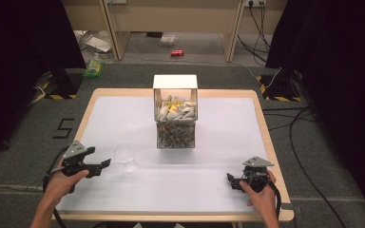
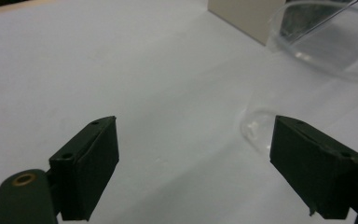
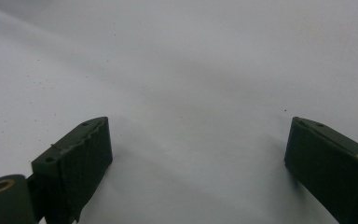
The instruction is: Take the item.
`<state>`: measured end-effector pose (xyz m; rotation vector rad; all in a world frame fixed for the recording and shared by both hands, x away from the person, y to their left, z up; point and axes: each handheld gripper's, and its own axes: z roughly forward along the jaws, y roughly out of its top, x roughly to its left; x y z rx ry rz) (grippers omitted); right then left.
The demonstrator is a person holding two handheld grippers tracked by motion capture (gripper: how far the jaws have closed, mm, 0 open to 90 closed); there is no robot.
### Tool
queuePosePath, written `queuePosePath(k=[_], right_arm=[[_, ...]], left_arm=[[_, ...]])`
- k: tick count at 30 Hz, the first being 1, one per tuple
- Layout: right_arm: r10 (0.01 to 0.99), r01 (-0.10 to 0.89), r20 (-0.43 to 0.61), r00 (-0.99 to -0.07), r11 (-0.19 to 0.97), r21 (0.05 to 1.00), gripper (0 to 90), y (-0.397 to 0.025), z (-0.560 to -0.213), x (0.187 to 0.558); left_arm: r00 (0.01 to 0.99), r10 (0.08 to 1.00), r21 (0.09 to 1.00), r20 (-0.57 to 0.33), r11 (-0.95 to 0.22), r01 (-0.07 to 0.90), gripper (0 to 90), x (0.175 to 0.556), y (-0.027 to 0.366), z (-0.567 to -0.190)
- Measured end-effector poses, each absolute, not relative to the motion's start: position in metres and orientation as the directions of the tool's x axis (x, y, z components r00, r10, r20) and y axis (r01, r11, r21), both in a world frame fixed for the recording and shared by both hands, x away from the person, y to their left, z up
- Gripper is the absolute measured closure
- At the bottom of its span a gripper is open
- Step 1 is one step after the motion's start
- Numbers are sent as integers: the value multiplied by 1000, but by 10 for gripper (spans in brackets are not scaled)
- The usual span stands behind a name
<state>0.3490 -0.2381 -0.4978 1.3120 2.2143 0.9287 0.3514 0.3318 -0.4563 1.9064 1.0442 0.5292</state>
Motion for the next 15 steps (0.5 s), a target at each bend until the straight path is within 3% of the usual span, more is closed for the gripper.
queuePosePath(k=[15], right_arm=[[878, 611, -7, -478, 338, 716, 79, -238, -498, 349]], left_arm=[[638, 769, 923, -40, -216, 319, 156, 334, 304, -402]])
